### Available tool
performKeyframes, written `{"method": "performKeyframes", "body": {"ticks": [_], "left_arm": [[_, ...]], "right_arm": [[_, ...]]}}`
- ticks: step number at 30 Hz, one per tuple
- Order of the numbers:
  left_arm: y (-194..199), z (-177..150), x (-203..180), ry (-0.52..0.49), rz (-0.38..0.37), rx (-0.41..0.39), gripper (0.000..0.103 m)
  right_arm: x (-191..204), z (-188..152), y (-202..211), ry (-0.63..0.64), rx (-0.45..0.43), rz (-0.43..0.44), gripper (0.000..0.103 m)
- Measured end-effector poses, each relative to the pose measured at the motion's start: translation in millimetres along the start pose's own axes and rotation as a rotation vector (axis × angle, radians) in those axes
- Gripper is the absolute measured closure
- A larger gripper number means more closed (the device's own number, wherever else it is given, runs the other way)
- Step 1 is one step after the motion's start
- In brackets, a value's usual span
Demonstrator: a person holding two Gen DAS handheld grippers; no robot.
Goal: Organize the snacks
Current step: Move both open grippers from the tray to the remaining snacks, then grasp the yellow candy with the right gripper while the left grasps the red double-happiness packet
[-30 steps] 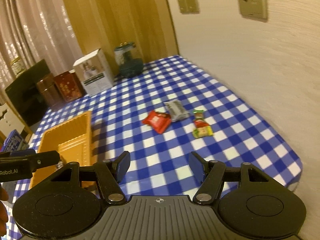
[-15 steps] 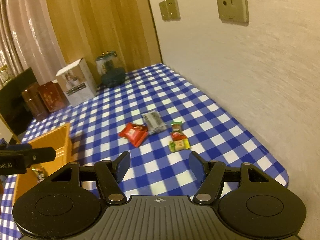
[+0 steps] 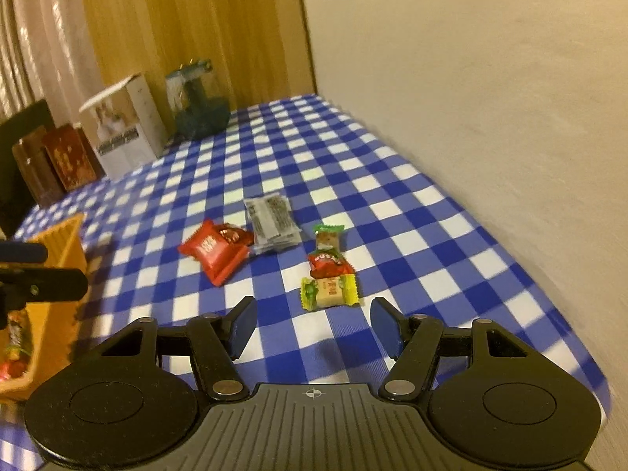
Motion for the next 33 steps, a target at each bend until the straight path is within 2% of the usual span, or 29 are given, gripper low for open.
{"method": "performKeyframes", "body": {"ticks": [12,14,16,21,22,23,33], "left_arm": [[-30,7,-3,-0.013,-0.026,0.010,0.015],[-34,7,-3,-0.016,-0.029,0.013,0.015],[-36,8,-4,-0.023,-0.031,0.014,0.015],[-41,7,-7,-0.032,-0.039,0.018,0.015],[-42,7,-8,-0.036,-0.041,0.021,0.015],[-43,7,-9,-0.040,-0.043,0.024,0.015],[-52,9,-14,-0.079,-0.048,0.042,0.015]], "right_arm": [[-4,-6,-56,0.086,0.049,-0.026,0.039],[-3,-8,-60,0.102,0.055,-0.029,0.051],[-3,-9,-62,0.135,0.047,-0.046,0.057],[-1,-10,-62,0.163,0.045,-0.061,0.061],[-1,-9,-61,0.167,0.042,-0.066,0.066],[0,-8,-60,0.169,0.034,-0.072,0.078],[0,-6,-59,0.150,0.044,-0.066,0.078]]}}
Point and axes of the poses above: each gripper's, at about its wrist camera, not at the fingertips, and y roughly against the way its jaws point, x to its left, z to its top, the point moved 10 cm from there along -y, roughly the way its jaws point, and after that the axes turned 4 degrees about -x, right-handed, at the moved point
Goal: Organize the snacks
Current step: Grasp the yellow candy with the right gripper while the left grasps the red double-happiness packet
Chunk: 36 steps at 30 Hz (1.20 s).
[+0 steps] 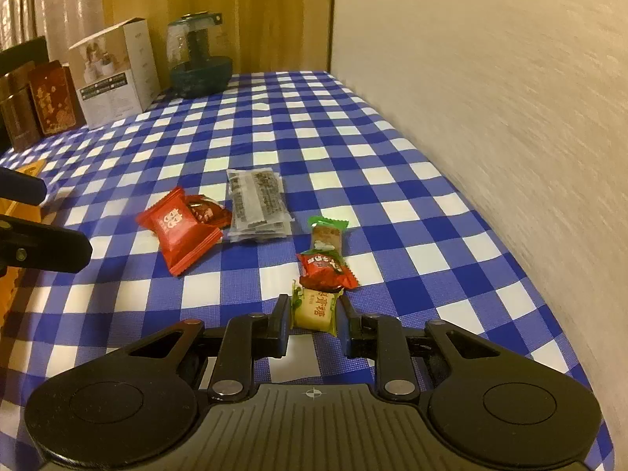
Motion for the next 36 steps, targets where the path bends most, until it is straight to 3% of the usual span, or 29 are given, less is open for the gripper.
{"method": "performKeyframes", "body": {"ticks": [7,19,36], "left_arm": [[-12,3,-4,-0.024,-0.013,0.020,0.014],[-62,5,3,-0.052,-0.068,0.129,0.015],[-103,11,-3,-0.122,-0.068,0.195,0.044]], "right_arm": [[-1,-1,-5,0.001,0.014,-0.003,0.076],[-10,7,18,-0.140,0.003,0.000,0.077],[-19,18,19,-0.218,-0.011,-0.003,0.077]]}}
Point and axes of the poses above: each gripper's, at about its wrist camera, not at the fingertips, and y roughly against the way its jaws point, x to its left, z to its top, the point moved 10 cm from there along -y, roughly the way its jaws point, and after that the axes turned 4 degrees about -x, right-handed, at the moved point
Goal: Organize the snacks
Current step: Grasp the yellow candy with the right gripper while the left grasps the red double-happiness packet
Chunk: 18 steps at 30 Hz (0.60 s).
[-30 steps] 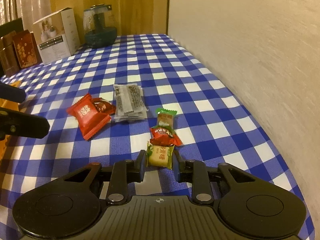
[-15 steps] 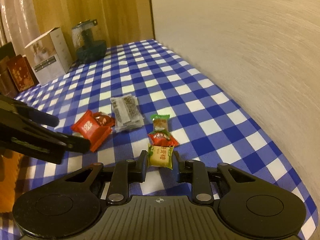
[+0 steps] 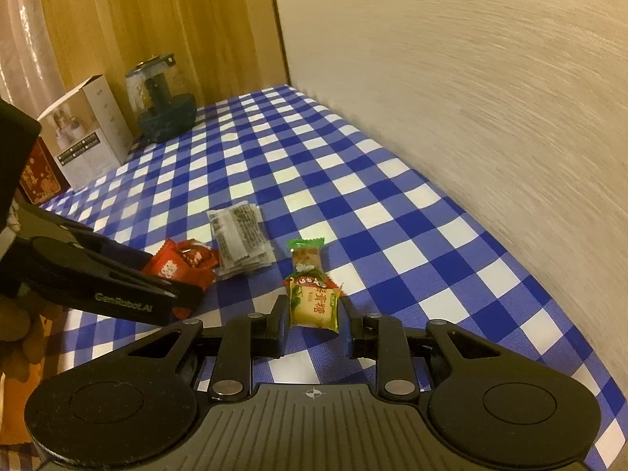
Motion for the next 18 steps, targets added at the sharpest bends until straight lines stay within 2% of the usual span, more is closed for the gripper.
{"method": "performKeyframes", "body": {"ticks": [8,18], "left_arm": [[8,-3,-5,0.007,-0.006,-0.011,0.064],[39,-15,-11,0.062,-0.003,-0.039,0.065]], "right_arm": [[4,0,1,-0.008,0.001,0.005,0.077],[12,-1,3,0.004,-0.001,0.022,0.077]]}}
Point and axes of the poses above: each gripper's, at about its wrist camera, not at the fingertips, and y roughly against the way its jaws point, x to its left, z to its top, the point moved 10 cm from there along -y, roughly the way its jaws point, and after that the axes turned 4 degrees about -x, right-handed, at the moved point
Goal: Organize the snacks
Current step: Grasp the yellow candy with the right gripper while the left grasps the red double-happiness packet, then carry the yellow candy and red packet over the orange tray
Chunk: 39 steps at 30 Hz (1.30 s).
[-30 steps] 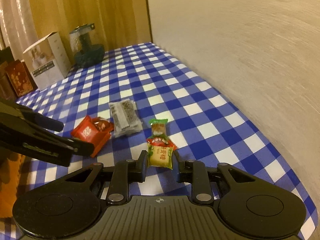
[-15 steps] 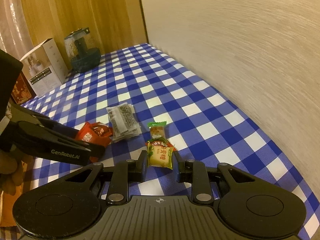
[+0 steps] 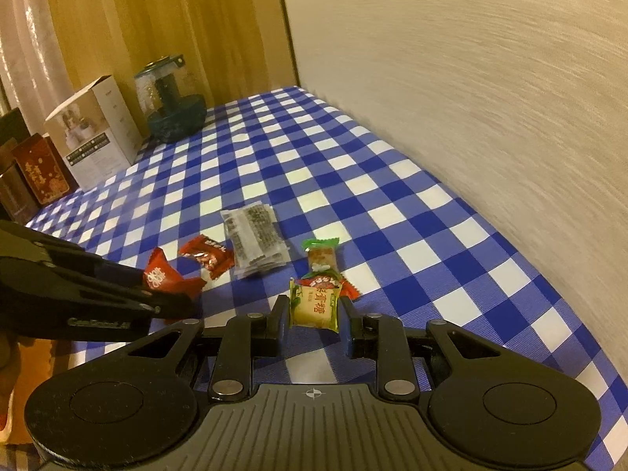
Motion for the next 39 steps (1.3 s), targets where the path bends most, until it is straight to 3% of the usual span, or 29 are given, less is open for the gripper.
{"method": "performKeyframes", "body": {"ticks": [7,19,39], "left_arm": [[29,-11,-5,0.028,0.021,-0.017,0.066],[106,-43,-15,0.142,0.049,-0.082,0.066],[236,-124,6,0.321,0.160,-0.177,0.066]], "right_arm": [[9,-2,11,0.006,-0.005,0.035,0.077],[34,-27,68,0.008,0.008,0.058,0.077],[129,-40,160,0.109,-0.018,0.180,0.077]]}}
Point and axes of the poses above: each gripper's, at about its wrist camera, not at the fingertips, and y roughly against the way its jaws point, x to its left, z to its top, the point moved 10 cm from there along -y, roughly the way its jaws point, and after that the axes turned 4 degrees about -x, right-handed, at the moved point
